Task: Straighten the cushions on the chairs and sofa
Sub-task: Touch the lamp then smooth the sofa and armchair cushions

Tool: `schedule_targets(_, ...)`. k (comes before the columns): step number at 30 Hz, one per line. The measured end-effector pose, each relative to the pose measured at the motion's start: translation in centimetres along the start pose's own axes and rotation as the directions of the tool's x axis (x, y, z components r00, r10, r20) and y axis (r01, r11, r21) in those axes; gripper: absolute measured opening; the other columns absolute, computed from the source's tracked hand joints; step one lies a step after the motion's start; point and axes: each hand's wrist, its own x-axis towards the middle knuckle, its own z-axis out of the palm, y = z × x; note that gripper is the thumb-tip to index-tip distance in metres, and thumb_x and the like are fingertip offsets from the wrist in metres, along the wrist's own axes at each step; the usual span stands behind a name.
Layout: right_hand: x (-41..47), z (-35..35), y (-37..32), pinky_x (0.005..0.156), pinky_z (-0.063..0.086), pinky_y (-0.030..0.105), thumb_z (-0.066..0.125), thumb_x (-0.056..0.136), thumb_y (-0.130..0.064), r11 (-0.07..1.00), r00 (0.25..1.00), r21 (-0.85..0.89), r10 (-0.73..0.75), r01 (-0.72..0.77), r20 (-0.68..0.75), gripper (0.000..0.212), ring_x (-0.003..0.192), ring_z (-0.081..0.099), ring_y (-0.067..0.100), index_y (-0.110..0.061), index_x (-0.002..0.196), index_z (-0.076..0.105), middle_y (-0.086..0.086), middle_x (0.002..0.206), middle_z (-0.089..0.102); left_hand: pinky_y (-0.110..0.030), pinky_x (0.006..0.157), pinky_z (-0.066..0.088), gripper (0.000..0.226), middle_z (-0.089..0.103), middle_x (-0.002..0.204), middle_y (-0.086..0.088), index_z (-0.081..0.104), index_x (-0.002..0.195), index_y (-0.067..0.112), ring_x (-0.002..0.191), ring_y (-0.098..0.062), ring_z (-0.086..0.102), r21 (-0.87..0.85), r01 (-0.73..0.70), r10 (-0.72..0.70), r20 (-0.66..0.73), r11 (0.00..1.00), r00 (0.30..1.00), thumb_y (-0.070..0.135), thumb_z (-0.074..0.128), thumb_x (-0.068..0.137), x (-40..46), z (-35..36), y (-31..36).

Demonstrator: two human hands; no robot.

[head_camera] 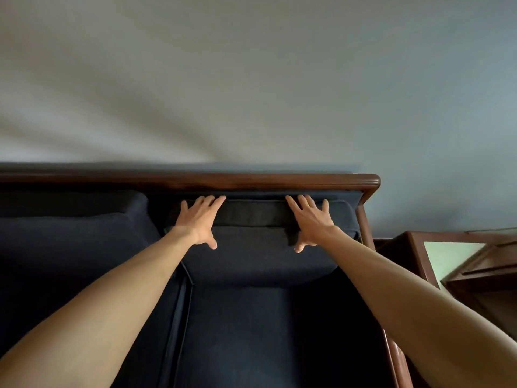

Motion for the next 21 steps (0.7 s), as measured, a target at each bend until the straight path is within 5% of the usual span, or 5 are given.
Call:
schedule_targets(4,0.1,0.8,-0.1,0.11,0.021,0.066,0.091,0.051,-0.052,0.999,0.997,-0.043,0.023,-0.026,-0.078,0.147,0.146,0.022,0.031,-0.023,0.156,-0.007,0.01,0.156,0.024,-0.057,0.11,0.027,0.144,0.027,0.154,-0.008,-0.005,0.155,0.024,0.145,-0.028,0.021,0.054,0.018,-0.017,-0.01,0.998,1.0,0.042,0.093,0.051,1.0,0.7,-0.5)
schedule_targets(7,0.1,0.6,0.1,0.104,0.025,0.064,0.089,0.049,-0.055,0.996,0.993,-0.088,0.013,-0.023,-0.121,0.14,0.133,0.037,0.028,-0.025,0.155,0.004,0.006,0.142,0.038,-0.056,0.102,0.033,0.136,0.037,0.145,-0.005,0.011,0.152,0.023,0.135,-0.026,0.037,0.112,0.03,-0.025,-0.049,0.993,0.998,0.044,0.093,0.045,1.0,0.7,-0.3)
schedule_targets(13,-1.9,1.7,2.0,0.101,0.028,0.061,0.086,0.049,-0.061,0.995,0.98,-0.093,0.01,-0.029,-0.197,0.131,0.127,0.042,0.026,-0.023,0.152,0.013,0.006,0.136,0.044,-0.05,0.09,0.035,0.122,0.049,0.13,0.003,0.026,0.145,0.023,0.12,-0.02,0.047,0.178,-0.019,0.053,-0.189,0.984,0.98,0.051,0.087,0.043,0.0,0.3,1.2)
schedule_targets(21,-3.0,1.9,3.1,0.105,0.025,0.066,0.084,0.055,-0.061,0.995,0.984,-0.093,0.011,-0.027,-0.179,0.128,0.134,0.036,0.029,-0.025,0.154,0.01,0.009,0.145,0.037,-0.049,0.088,0.035,0.121,0.047,0.131,0.003,0.026,0.145,0.025,0.119,-0.021,0.046,0.153,-0.039,0.07,-0.204,0.987,0.976,0.05,0.087,0.043,-0.6,1.2,2.6)
